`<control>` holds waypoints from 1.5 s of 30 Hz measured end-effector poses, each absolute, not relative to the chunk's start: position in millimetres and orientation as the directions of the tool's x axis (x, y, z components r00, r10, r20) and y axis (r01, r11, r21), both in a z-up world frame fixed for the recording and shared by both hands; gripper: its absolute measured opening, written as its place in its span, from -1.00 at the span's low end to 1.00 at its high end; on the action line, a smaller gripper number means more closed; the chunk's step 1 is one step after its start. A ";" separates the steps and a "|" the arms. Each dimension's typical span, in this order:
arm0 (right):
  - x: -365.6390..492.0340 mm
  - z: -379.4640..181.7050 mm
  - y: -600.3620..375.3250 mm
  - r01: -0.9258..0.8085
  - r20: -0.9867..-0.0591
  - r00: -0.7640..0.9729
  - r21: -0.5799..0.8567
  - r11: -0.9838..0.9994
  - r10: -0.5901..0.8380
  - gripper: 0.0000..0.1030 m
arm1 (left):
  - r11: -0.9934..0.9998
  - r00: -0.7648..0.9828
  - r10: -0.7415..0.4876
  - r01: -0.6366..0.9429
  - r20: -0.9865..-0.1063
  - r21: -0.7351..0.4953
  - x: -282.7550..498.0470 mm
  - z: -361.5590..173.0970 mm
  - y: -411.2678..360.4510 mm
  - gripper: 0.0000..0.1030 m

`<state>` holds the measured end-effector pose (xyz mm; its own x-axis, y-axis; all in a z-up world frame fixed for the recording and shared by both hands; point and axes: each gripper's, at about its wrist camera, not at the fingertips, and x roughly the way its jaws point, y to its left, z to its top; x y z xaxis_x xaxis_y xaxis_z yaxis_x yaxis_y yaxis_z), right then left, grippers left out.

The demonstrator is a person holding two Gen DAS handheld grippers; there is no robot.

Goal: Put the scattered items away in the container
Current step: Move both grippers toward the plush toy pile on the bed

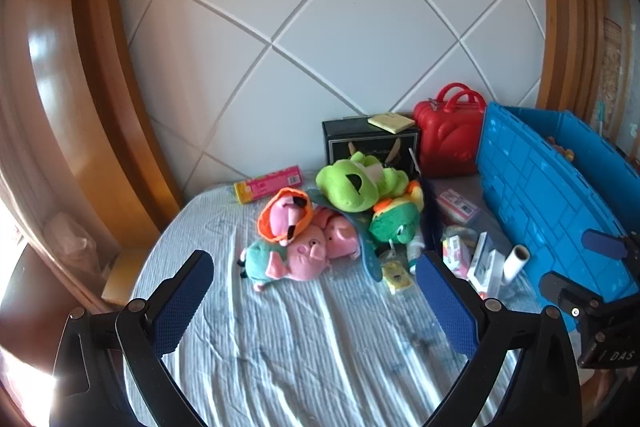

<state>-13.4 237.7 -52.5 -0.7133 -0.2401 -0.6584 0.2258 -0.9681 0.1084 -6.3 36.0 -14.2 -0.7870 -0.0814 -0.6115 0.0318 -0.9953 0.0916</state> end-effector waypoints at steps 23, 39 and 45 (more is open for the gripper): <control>-60.3 -121.9 300.2 0.333 -0.725 -0.587 0.189 -0.924 -0.361 1.00 | -0.967 -0.655 -0.246 0.211 -0.715 0.140 -9.2 -59.7 74.3 0.99; -93.4 -148.7 249.8 0.247 -0.754 -0.617 0.088 -0.965 -0.227 1.00 | -0.973 -0.657 -0.228 0.182 -0.718 0.143 -73.3 -119.5 -13.7 0.99; -130.1 -170.5 232.9 0.241 -0.760 -0.623 0.039 -0.970 -0.185 1.00 | -0.982 -0.687 -0.186 0.150 -0.702 0.114 -111.6 -144.8 -38.1 0.99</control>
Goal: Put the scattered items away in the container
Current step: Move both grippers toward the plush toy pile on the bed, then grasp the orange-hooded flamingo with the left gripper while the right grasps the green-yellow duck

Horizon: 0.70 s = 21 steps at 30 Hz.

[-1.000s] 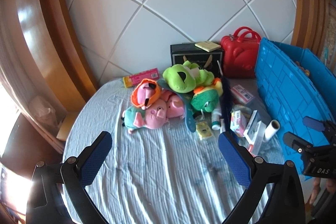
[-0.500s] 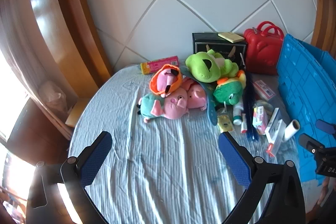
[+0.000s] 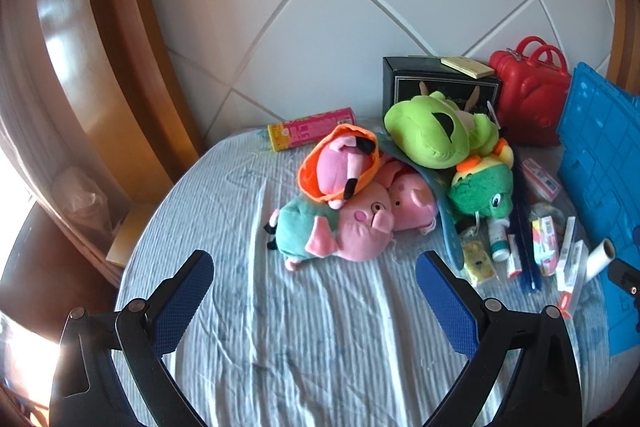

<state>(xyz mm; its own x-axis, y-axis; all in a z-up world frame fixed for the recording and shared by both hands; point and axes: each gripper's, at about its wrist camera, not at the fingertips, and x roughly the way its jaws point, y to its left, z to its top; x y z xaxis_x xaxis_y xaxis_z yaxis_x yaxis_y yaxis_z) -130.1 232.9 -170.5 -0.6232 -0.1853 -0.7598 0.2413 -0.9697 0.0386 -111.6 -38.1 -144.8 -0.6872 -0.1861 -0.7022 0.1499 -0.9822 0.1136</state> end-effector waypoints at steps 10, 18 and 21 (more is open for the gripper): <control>-208.0 -207.7 210.7 0.252 -0.773 -0.615 -0.007 -0.968 -0.155 1.00 | -0.989 -0.714 -0.146 0.095 -0.685 0.112 -192.3 -192.7 -54.3 0.99; -257.2 -242.0 207.7 0.214 -0.796 -0.587 0.026 -0.977 -0.149 1.00 | -0.993 -0.732 -0.101 0.036 -0.674 0.109 -252.1 -219.2 -62.0 0.99; -271.5 -255.2 206.4 0.202 -0.798 -0.585 0.033 -0.979 -0.147 1.00 | -0.995 -0.744 -0.066 0.000 -0.664 0.099 -275.5 -230.9 -61.5 0.99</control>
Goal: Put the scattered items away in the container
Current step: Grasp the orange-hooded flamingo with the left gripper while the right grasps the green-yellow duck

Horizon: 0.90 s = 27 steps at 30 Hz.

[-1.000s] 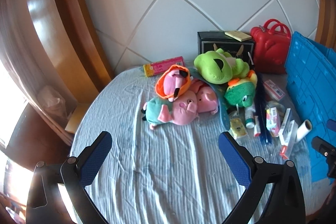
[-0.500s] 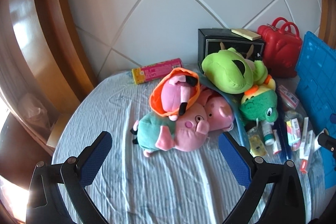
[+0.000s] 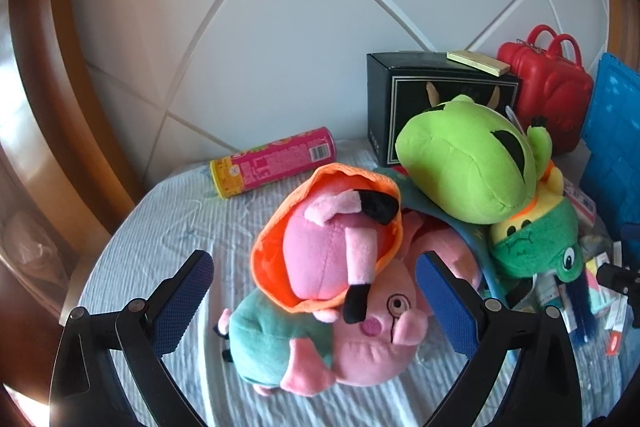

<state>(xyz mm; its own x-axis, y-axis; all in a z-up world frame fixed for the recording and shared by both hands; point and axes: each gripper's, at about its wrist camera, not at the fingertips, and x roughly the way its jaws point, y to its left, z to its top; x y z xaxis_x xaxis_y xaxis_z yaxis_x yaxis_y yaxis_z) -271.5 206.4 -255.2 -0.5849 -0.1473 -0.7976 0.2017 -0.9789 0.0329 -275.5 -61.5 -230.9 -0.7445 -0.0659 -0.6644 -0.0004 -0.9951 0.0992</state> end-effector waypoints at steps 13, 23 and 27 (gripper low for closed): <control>-315.7 -300.3 193.0 0.162 -0.814 -0.568 0.040 -0.986 -0.126 1.00 | -0.977 -0.672 -0.079 -0.096 -0.736 0.192 -350.4 -282.0 -47.8 0.99; -331.3 -305.7 183.9 0.167 -0.807 -0.578 0.031 -0.985 -0.124 1.00 | -0.991 -0.656 -0.083 -0.026 -0.750 0.132 -353.6 -288.0 -46.7 0.38; -323.0 -297.0 181.8 0.168 -0.807 -0.579 0.023 -0.986 -0.118 0.39 | -0.997 -0.662 -0.052 -0.010 -0.748 0.078 -342.3 -282.2 -55.5 0.23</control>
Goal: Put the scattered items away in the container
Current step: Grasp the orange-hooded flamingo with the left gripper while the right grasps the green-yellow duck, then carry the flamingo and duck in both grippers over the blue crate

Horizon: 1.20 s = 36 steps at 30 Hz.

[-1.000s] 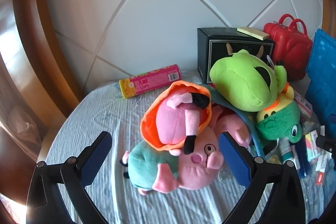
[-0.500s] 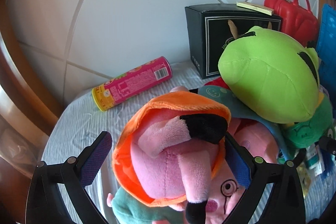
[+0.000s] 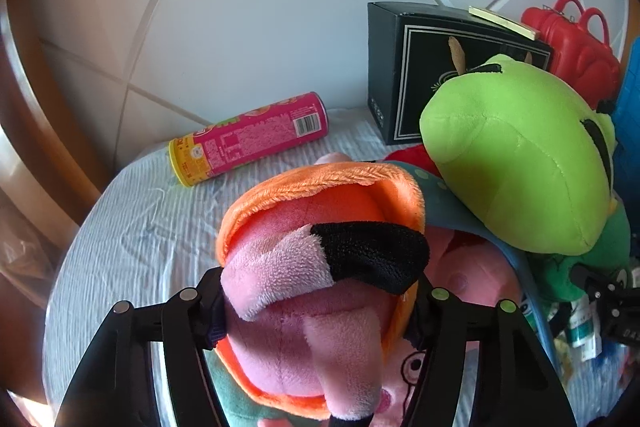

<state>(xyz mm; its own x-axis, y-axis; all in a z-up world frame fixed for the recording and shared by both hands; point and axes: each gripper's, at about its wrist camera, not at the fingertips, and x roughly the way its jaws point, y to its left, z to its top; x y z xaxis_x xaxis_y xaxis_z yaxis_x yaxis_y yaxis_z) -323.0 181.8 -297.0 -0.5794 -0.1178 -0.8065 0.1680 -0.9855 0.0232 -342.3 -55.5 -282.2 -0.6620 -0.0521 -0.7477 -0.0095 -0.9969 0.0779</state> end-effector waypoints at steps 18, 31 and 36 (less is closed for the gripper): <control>-239.3 -267.8 164.8 0.209 -0.827 -0.531 0.083 -0.974 -0.184 0.12 | -1.000 -0.688 0.018 -0.018 -0.726 -0.008 -254.6 -245.0 -72.1 0.17; -170.9 -227.8 169.5 0.274 -0.827 -0.513 0.097 -0.957 -0.230 0.12 | -0.999 -0.646 0.048 -0.012 -0.762 -0.053 -192.8 -221.4 -69.3 0.18; -145.8 -206.2 176.6 0.292 -0.816 -0.521 0.104 -0.951 -0.249 0.12 | -0.999 -0.636 0.037 -0.001 -0.771 -0.047 -159.2 -211.8 -68.3 0.18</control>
